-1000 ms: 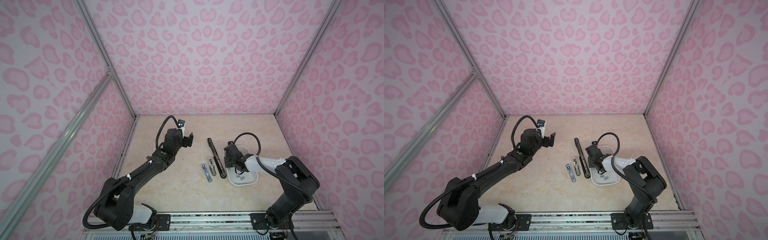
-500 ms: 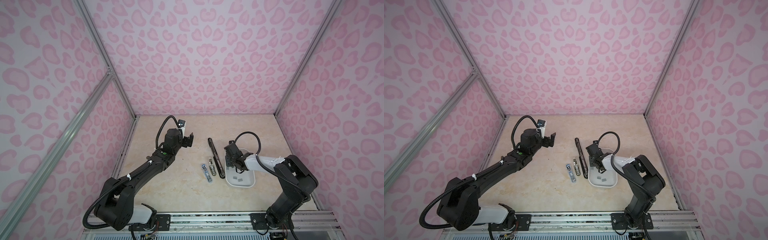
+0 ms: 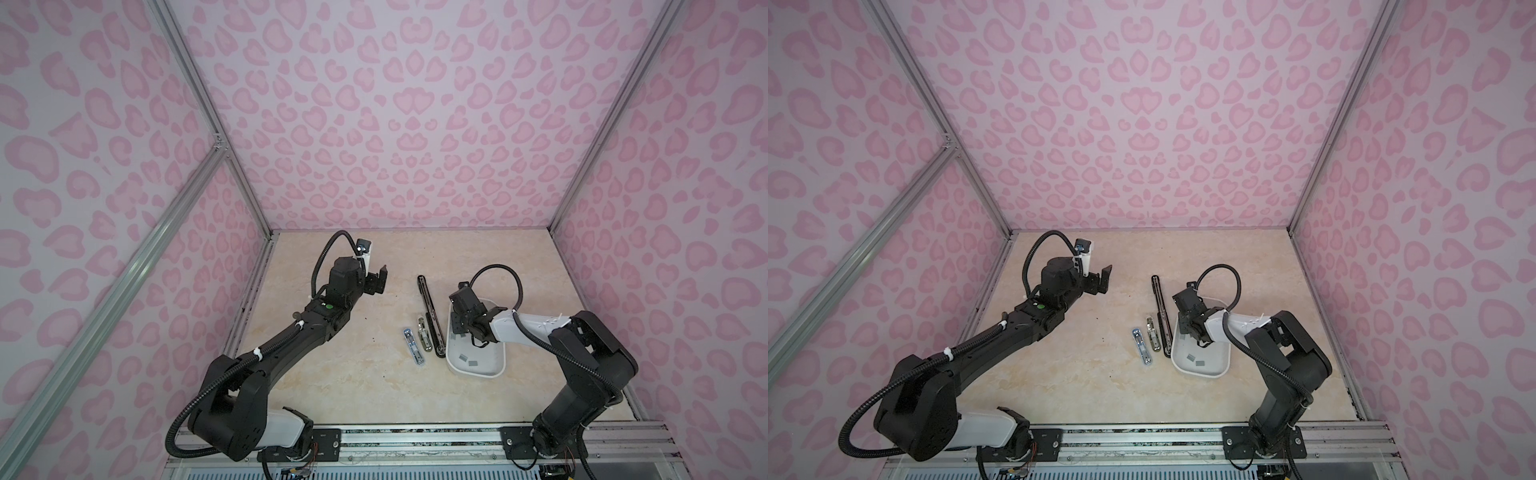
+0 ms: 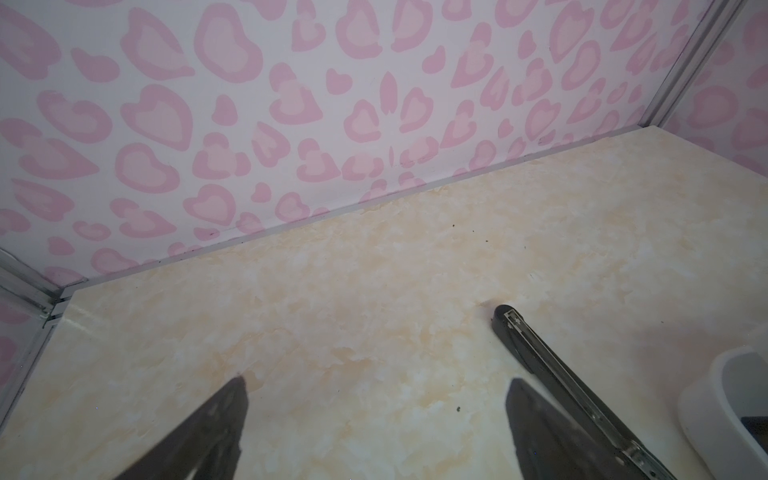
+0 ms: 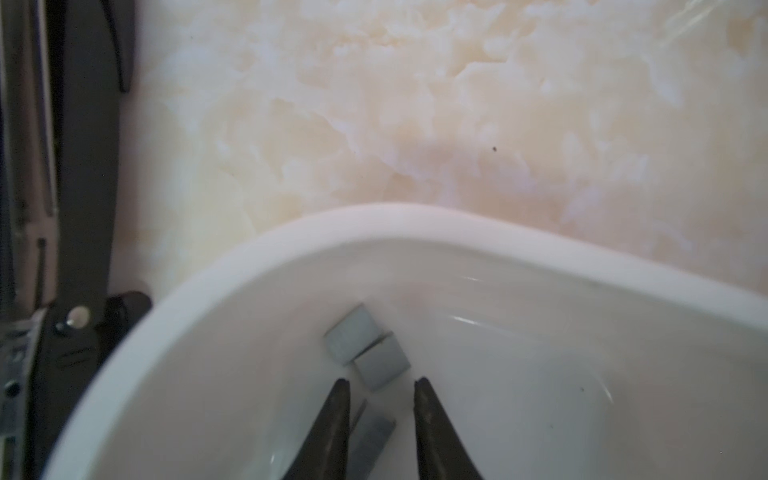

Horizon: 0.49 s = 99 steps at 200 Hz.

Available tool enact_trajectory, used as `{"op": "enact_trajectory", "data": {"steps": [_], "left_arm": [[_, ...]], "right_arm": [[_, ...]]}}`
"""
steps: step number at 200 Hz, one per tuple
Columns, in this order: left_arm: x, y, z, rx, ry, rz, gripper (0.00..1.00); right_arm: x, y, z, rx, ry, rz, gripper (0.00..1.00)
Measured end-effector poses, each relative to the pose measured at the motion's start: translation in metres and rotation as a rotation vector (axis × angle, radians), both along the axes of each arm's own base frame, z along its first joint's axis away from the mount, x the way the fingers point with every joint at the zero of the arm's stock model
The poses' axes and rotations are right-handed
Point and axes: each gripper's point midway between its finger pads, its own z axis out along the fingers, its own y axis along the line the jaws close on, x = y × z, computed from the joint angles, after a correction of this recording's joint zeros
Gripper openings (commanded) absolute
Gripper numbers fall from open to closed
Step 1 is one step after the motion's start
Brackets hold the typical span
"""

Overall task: Load the staples into the stapler
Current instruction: 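Lower the open right gripper onto a grey staple strip in the tray, then close the right gripper on the grey staple strip and lift it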

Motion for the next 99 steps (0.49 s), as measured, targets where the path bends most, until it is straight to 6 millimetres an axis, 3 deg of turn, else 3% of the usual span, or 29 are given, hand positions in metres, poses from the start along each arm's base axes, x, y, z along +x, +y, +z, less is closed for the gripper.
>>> {"op": "enact_trajectory", "data": {"steps": [21,99], "left_arm": [[0.0007,-0.0002,-0.0011,0.001,0.003,0.000,0.97],[0.0010,-0.0011,-0.0032,-0.001,0.008,-0.002,0.97]], "right_arm": [[-0.0059,-0.0038,0.0007,0.000,0.008,-0.008,0.36],[-0.0048,-0.0022,-0.0014,0.024,0.013,-0.039,0.19]]}}
